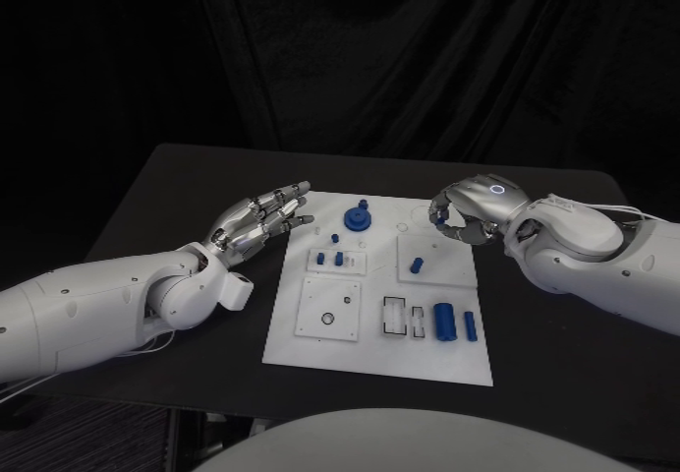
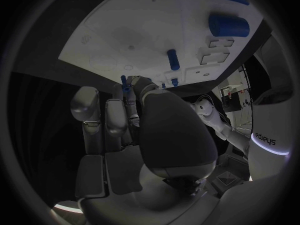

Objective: Assemble the parts on the task board

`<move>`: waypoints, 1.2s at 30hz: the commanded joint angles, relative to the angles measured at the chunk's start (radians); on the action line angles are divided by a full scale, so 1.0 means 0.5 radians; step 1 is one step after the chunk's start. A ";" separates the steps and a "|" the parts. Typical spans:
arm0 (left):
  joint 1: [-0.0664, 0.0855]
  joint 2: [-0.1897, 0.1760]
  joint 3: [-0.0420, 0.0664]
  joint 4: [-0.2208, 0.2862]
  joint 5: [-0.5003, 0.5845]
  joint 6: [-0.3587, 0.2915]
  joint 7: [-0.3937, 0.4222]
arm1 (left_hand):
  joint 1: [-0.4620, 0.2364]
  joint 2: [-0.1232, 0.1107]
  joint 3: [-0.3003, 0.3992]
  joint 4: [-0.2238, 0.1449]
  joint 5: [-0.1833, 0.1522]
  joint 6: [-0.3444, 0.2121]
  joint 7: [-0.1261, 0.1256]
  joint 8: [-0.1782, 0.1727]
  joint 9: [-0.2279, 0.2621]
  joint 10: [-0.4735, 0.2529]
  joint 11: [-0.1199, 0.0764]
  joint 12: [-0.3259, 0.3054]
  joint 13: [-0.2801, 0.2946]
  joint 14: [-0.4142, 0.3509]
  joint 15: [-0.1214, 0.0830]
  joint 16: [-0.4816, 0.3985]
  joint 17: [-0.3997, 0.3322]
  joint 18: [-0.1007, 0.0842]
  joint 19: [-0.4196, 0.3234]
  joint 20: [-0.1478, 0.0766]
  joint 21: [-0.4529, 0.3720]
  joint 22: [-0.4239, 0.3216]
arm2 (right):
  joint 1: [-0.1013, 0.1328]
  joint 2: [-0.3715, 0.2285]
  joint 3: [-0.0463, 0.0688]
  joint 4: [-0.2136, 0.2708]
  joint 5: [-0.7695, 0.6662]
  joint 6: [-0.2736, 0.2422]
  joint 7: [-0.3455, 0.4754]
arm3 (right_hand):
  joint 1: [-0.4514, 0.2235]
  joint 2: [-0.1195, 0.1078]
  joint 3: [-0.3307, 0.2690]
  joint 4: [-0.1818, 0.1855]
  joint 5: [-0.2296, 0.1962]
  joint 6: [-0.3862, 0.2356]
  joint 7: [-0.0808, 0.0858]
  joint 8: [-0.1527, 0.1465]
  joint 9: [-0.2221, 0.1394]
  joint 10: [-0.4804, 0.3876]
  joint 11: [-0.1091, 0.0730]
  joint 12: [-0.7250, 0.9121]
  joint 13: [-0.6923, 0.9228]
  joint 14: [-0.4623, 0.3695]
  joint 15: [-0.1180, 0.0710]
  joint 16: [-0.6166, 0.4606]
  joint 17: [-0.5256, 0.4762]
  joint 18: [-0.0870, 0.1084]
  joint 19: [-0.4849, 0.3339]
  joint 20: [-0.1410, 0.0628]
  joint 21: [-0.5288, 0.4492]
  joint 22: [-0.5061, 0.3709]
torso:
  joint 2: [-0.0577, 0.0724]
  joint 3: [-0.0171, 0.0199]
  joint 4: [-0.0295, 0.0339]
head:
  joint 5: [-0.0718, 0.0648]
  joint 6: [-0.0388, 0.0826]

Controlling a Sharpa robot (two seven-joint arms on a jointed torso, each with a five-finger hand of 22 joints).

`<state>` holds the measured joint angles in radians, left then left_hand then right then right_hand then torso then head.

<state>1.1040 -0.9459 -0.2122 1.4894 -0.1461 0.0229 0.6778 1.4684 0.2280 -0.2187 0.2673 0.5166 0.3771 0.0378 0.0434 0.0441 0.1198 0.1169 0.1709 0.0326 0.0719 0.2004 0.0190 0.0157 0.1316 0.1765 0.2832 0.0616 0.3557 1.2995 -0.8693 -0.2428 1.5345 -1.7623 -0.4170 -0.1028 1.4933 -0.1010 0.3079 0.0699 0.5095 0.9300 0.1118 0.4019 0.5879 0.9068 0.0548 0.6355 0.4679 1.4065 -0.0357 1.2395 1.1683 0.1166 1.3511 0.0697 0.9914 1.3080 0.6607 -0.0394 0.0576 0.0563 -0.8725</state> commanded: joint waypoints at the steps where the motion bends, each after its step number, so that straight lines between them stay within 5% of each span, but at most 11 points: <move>1: -0.003 0.006 0.002 0.004 0.012 0.006 0.110 | 0.017 0.002 0.003 -0.005 0.012 -0.006 0.010 -0.002 0.001 0.001 0.012 0.008 0.003 0.003 0.010 0.013 0.002 0.036 0.016 -0.004 0.010 -0.001 | 0.035 -0.020 0.000 0.060 -0.017 0.005 -0.033 | 0.015 0.000 0.019 -0.001 -0.010 -0.015 0.002 -0.008 0.000 0.044 -0.024 -0.001 0.000 0.016 0.002 0.007 0.001 -0.024 0.012 0.002 0.015 0.251 | -0.002 -0.0048 0.000 | 0.011 0.000; 11: -0.003 0.017 0.002 0.001 0.012 0.007 0.107 | 0.026 0.007 0.006 -0.006 0.020 0.018 0.052 0.003 0.004 0.009 0.015 0.018 0.004 -0.003 0.010 0.011 0.001 0.036 0.012 -0.004 0.007 -0.020 | 0.058 -0.011 -0.006 0.271 -0.017 0.148 -0.057 | 0.016 0.003 0.032 0.003 -0.062 -0.054 0.013 -0.037 -0.003 0.036 -0.014 -0.025 -0.009 0.013 0.017 -0.005 -0.015 -0.024 0.007 0.012 0.013 0.249 | 0.001 -0.0135 0.005 | 0.033 0.000; 18: -0.003 0.020 0.002 -0.002 0.012 0.002 0.104 | 0.028 0.007 0.007 -0.006 0.020 0.023 0.056 0.004 0.005 0.013 0.016 0.022 0.005 -0.006 0.006 0.010 0.000 0.036 0.010 -0.005 0.005 -0.025 | 0.012 0.086 -0.007 0.407 -0.017 0.226 -0.060 | 0.030 0.003 0.042 -0.006 -0.070 -0.071 0.017 -0.050 -0.007 0.028 -0.009 -0.033 -0.012 0.009 0.016 -0.011 -0.021 -0.020 -0.002 0.014 -0.003 0.245 | 0.002 -0.0091 0.002 | 0.065 0.000; 26: -0.003 0.038 0.002 -0.007 0.012 0.006 0.099 | 0.029 0.010 0.008 -0.005 0.022 0.028 0.062 0.005 0.006 0.018 0.021 0.027 0.006 -0.008 0.003 0.009 0.000 0.037 0.007 -0.007 0.004 -0.029 | -0.088 0.246 -0.007 0.388 -0.017 0.286 -0.050 | 0.024 0.008 0.041 0.000 -0.084 -0.072 0.023 -0.053 -0.007 0.031 -0.006 -0.033 -0.012 0.012 0.023 -0.007 -0.018 -0.022 0.000 0.017 0.004 0.246 | 0.004 -0.0051 -0.005 | 0.118 0.000; 36: -0.003 0.052 0.002 -0.015 0.012 0.012 0.091 | 0.034 0.023 0.014 0.000 0.023 0.044 0.080 0.008 0.008 0.030 0.037 0.043 0.008 -0.011 -0.001 0.008 -0.001 0.040 0.005 -0.008 0.001 -0.038 | -0.159 0.372 -0.007 0.324 -0.017 0.318 -0.044 | 0.019 0.012 0.042 0.006 -0.105 -0.067 0.028 -0.056 -0.009 0.031 0.000 -0.040 -0.015 0.014 0.031 -0.007 -0.019 -0.021 -0.003 0.023 -0.004 0.244 | 0.003 -0.0104 0.001 | 0.172 0.000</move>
<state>1.1035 -0.9228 -0.2121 1.4807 -0.1457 0.0223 0.6783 1.4775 0.2360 -0.2187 0.2674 0.5245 0.3990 0.0737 0.0434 0.0467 0.1338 0.1305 0.1889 0.0357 0.0718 0.2002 0.0190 0.0155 0.1316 0.1776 0.2844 0.0615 0.3376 1.2239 -0.6853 -0.2471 1.6979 -1.7630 -0.2822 -0.1128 1.5019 -0.1013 0.3271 0.0676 0.4630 0.8980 0.1261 0.3772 0.5846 0.9105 0.0581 0.6146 0.4605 1.4145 -0.0275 1.2395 1.1588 0.1167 1.3507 0.0770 0.9911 1.3075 0.6628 -0.0431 0.0582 0.1380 -0.8725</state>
